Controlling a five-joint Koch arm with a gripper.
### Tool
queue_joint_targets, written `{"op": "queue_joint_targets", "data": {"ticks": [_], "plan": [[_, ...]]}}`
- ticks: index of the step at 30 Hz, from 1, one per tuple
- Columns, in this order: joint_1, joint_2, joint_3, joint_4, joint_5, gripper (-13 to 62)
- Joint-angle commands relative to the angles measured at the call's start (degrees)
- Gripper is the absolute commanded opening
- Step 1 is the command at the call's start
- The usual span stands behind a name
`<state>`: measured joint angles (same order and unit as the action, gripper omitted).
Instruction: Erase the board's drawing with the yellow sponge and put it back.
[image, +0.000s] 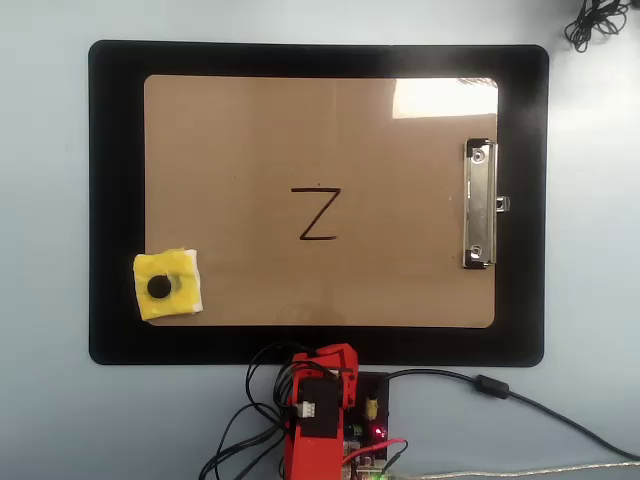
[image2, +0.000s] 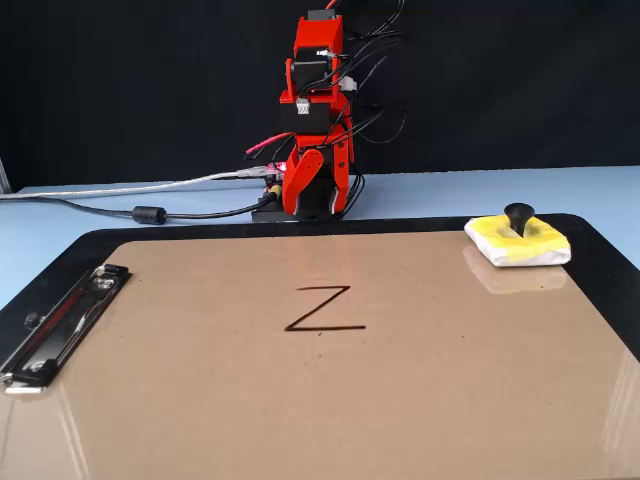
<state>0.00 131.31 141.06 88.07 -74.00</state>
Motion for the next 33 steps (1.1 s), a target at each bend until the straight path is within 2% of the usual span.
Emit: {"op": "queue_joint_targets", "data": {"ticks": [1,11,17,20,23,28,31,33], "plan": [[0.09,3.34,1.14,7.73,0.09,34.5],[-0.18,3.34,-0.62,8.17,-0.26,34.3],[-1.49,1.41,-23.12,6.86,-0.62,33.7],[-8.96,0.53,-28.48,0.53,-1.93,33.3],[-22.15,1.67,-28.39,-11.43,-10.99,32.9],[-52.12,-0.18,-20.74,-44.47,-33.84,32.9],[-60.56,-4.57,-10.99,-69.96,-35.24,32.9],[-61.26,-8.09,-5.62,-82.97,-34.28,32.9]]}}
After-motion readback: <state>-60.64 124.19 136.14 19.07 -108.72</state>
